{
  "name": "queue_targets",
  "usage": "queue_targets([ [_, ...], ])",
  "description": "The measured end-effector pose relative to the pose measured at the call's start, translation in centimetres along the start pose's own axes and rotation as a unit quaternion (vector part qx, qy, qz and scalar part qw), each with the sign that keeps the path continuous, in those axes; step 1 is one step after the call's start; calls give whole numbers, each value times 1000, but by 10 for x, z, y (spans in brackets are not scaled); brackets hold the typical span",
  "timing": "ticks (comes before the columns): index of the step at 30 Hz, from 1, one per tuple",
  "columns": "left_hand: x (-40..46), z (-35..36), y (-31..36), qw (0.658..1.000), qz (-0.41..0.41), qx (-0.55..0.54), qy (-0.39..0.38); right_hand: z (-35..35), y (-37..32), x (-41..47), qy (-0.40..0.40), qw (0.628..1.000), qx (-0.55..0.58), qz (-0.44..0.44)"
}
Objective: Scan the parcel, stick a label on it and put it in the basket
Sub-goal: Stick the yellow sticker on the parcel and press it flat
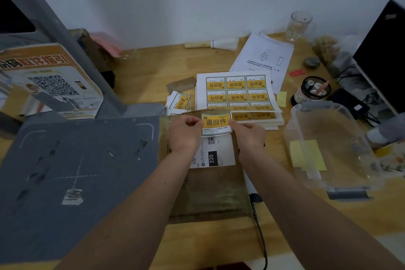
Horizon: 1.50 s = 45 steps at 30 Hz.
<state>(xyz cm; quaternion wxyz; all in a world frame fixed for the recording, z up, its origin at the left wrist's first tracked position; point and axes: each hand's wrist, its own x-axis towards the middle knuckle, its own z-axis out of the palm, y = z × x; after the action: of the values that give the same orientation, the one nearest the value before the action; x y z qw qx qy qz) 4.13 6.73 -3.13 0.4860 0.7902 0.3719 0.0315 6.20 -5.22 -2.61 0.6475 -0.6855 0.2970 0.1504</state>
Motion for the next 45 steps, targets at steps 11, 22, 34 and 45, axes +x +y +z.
queue_targets([
  [11,-4,7,-2,999,13,23,28,9,9,9,34,993,-84,-70],
  [22,-5,10,-4,997,34,49,49,12,12,10,52,980,-148,-119],
  [34,-26,10,-16,965,173,165,104,10,13,11,48,976,-166,-135],
  [45,-28,18,-37,822,324,441,-158,10,14,12,56,972,-178,-141],
])
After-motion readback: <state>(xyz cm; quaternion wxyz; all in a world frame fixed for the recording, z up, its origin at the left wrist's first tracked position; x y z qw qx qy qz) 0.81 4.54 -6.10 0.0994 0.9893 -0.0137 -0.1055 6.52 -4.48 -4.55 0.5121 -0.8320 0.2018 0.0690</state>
